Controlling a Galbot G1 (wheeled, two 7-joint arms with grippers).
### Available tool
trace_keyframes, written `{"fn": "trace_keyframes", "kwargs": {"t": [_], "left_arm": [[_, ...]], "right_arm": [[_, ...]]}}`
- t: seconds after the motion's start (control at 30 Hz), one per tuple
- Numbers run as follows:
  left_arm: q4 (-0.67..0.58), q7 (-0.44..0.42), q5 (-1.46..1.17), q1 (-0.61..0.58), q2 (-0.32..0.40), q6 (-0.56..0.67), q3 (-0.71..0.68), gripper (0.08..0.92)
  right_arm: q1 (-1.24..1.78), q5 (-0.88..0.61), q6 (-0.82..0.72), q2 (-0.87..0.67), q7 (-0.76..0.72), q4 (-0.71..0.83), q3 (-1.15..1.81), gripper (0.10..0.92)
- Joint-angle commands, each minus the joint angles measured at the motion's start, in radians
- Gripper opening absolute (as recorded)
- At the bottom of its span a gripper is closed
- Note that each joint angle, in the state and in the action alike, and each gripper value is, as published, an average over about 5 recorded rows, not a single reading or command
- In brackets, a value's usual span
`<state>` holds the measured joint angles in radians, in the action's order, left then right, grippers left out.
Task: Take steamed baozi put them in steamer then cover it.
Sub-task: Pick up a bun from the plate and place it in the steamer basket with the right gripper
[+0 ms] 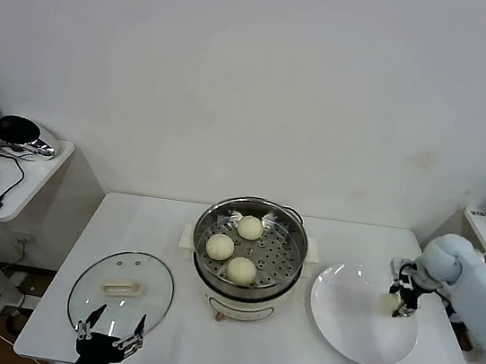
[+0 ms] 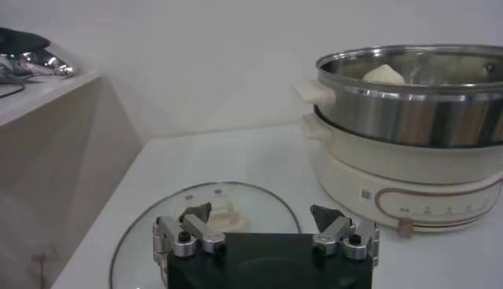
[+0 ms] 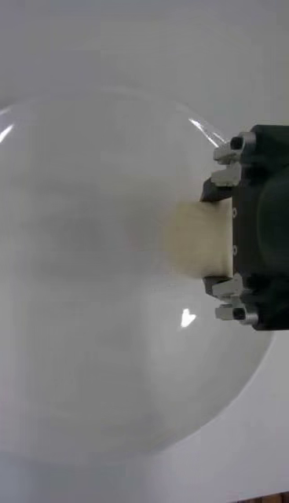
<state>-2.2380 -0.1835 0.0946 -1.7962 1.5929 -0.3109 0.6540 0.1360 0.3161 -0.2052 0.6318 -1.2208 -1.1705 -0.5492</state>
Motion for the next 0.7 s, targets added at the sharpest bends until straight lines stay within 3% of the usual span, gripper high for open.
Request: {"fn": "trace_keyframes", "kwargs": {"t": [0.03, 0.23, 0.47, 0.7], "left_arm": [[0.003, 0.003, 0.003, 0.026, -0.006, 0.000, 0.002, 0.823], [-0.003, 0.005, 0.000, 0.035, -0.013, -0.002, 0.011, 0.823], [-0.009, 0.004, -0.014, 0.049, -0.025, -0.001, 0.005, 0.823], [-0.019, 0.001, -0.021, 0.058, -0.033, 0.000, 0.002, 0.823]], "right_arm": [[-0.344, -0.180, -0.044, -0.035, -0.047, -0.115, -0.231, 0.577], [-0.701, -0.359, -0.068, 0.086, -0.071, -0.145, -0.506, 0.577], [-0.805, -0.553, -0.179, 0.223, -0.091, -0.196, -0.600, 0.578], [-0.795, -0.576, -0.248, 0.376, -0.073, -0.158, -0.650, 0.583]]}}
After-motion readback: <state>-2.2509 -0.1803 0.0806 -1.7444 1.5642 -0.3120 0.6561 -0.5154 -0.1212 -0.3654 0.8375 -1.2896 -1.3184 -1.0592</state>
